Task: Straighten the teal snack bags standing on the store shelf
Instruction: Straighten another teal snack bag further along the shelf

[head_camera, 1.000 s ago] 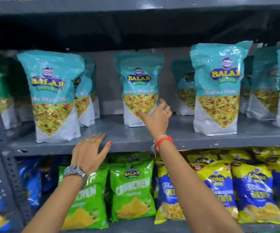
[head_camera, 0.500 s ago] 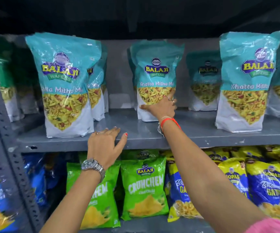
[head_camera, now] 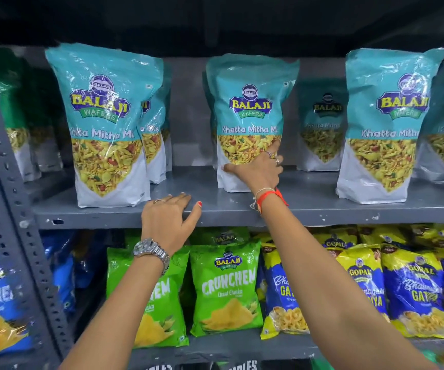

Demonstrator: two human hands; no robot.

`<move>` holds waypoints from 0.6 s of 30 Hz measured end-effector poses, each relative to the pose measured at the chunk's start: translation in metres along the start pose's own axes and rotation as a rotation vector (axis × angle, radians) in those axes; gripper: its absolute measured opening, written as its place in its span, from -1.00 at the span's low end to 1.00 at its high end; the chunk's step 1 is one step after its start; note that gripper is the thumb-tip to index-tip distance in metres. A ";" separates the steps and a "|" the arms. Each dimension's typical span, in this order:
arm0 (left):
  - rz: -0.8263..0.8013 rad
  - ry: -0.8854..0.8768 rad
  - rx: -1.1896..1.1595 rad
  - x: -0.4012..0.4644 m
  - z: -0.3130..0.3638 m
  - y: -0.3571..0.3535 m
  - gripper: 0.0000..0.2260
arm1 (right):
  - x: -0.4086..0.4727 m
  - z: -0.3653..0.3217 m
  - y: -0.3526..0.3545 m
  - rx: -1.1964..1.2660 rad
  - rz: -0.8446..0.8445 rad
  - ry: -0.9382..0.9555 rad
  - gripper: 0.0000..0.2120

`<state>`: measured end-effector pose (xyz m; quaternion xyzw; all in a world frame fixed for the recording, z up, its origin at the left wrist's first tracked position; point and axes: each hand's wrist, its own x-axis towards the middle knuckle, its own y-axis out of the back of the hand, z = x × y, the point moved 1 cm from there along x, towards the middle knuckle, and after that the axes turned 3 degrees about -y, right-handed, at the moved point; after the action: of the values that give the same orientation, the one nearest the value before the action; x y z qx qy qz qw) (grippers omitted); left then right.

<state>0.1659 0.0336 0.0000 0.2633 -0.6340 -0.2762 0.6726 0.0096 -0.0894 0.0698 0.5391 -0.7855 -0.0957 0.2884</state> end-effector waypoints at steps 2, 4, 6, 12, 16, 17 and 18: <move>0.011 -0.003 -0.008 0.000 0.000 0.000 -0.48 | -0.008 0.001 0.005 0.002 0.005 -0.003 0.35; 0.022 -0.006 -0.010 0.000 0.000 0.000 -0.48 | -0.015 0.001 0.010 0.001 0.011 -0.001 0.35; 0.034 -0.008 -0.002 0.000 0.000 -0.001 -0.49 | -0.023 0.002 0.014 -0.002 0.025 0.000 0.35; 0.051 -0.026 0.034 -0.001 0.002 0.002 -0.49 | -0.043 0.001 0.025 -0.008 0.051 -0.013 0.36; 0.075 -0.037 0.034 -0.001 0.002 0.003 -0.50 | -0.050 0.001 0.032 -0.017 0.059 -0.011 0.37; 0.081 -0.041 0.035 -0.001 0.002 0.003 -0.50 | -0.051 0.001 0.033 -0.017 0.058 -0.010 0.37; 0.088 -0.044 0.036 -0.001 0.002 0.003 -0.51 | -0.053 0.001 0.034 -0.016 0.059 -0.008 0.37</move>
<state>0.1637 0.0366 0.0017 0.2411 -0.6645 -0.2408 0.6651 -0.0045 -0.0286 0.0661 0.5129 -0.8015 -0.0957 0.2922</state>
